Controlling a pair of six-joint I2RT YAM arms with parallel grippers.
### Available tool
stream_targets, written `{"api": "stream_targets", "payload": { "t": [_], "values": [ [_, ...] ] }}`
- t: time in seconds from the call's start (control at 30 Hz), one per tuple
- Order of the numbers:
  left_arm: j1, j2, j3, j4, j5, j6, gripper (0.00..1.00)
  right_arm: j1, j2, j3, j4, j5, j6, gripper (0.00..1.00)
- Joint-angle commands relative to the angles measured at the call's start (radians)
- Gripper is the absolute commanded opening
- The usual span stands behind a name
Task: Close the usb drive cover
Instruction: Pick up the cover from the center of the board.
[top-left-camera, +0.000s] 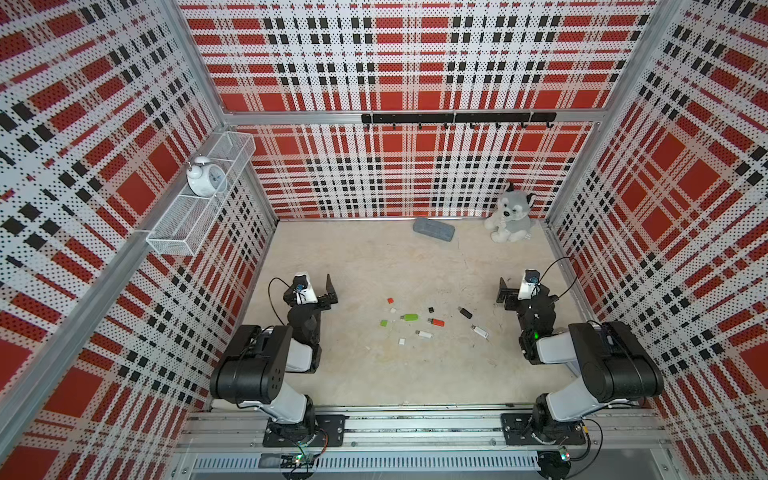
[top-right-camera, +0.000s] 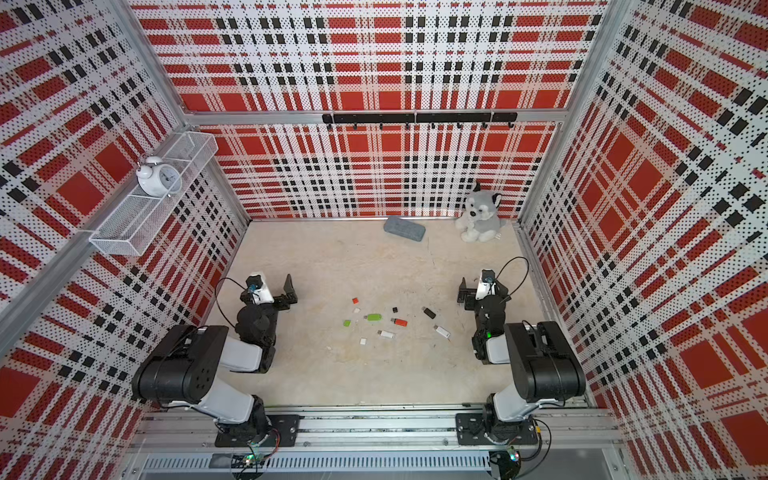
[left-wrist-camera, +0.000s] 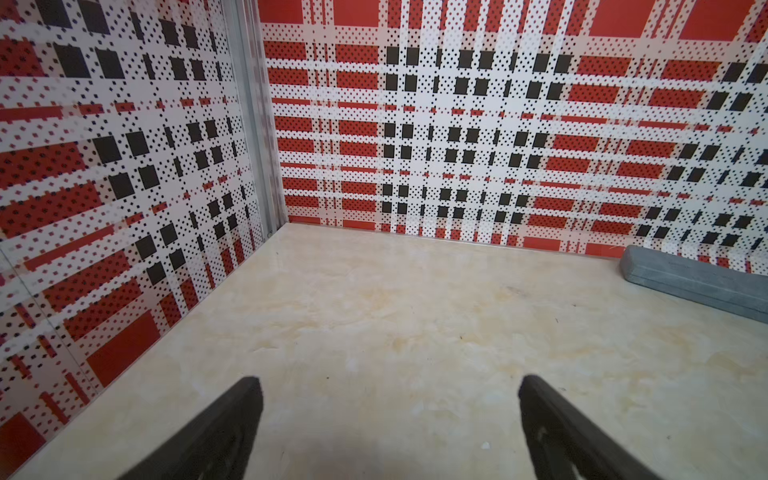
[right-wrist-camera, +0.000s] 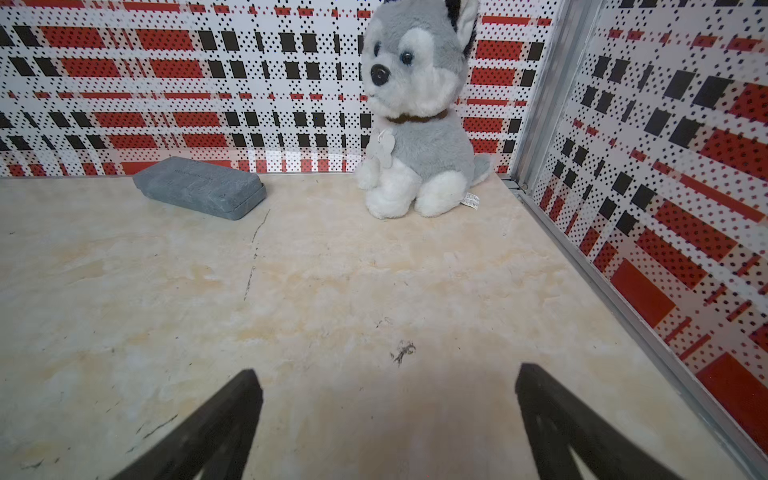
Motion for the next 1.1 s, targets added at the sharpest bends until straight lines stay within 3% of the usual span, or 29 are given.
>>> {"api": "stream_targets", "payload": {
  "t": [0.0,0.3,0.53,0.6,0.67,0.77,0.83,0.93,1.07],
  "values": [
    [0.009,0.01,0.013,0.029,-0.002,-0.004,0.98,-0.009,0.013,0.019,0.028,0.007,-0.002,1.0],
    [0.011,0.009,0.013,0.03,-0.003,-0.004,0.98,-0.009,0.012,0.018,0.027,0.004,-0.002,1.0],
    [0.012,0.009,0.015,0.026,-0.014,-0.01,0.98,-0.01,-0.004,0.024,0.005,-0.134,-0.052,1.0],
    [0.01,0.0,0.008,0.031,-0.011,-0.01,0.98,-0.009,-0.041,0.045,-0.069,-0.207,-0.078,1.0],
    [0.004,-0.035,-0.011,0.04,-0.015,-0.004,0.98,-0.009,-0.104,0.118,-0.271,-0.257,-0.088,1.0],
    [0.006,-0.152,-0.021,-0.046,-0.046,-0.015,0.98,-0.006,-0.15,0.256,-0.579,-0.334,-0.085,0.98],
    [0.007,-0.241,-0.011,-0.126,-0.066,-0.027,0.98,-0.001,-0.169,0.311,-0.681,-0.372,-0.073,0.96],
    [0.026,-0.373,0.049,-0.305,-0.111,-0.21,0.98,0.019,-0.188,0.375,-0.778,-0.452,-0.096,0.94],
    [0.09,-0.398,0.185,-0.54,0.125,-0.4,0.98,0.074,-0.164,0.488,-0.948,-0.532,-0.193,0.87]
  ]
}}
